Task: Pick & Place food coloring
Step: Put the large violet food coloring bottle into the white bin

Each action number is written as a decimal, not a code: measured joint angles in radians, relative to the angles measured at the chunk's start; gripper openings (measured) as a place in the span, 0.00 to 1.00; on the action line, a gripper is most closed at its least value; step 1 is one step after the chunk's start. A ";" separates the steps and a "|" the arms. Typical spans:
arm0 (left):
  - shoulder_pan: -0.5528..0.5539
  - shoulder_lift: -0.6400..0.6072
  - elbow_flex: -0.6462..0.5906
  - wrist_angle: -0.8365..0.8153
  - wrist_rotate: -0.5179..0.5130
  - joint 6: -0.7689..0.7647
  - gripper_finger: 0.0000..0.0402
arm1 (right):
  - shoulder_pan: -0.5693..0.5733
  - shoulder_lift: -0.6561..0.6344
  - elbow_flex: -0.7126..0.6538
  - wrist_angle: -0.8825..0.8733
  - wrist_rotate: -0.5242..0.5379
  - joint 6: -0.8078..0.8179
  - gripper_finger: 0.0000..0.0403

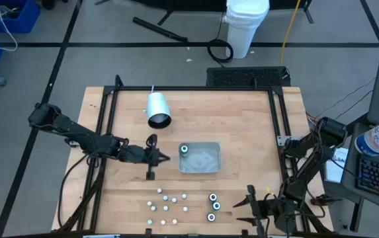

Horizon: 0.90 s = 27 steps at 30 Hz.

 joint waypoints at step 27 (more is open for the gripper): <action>-0.407 0.731 0.813 -0.137 -0.093 -0.213 0.05 | 0.008 0.398 0.190 0.399 0.053 -0.265 0.49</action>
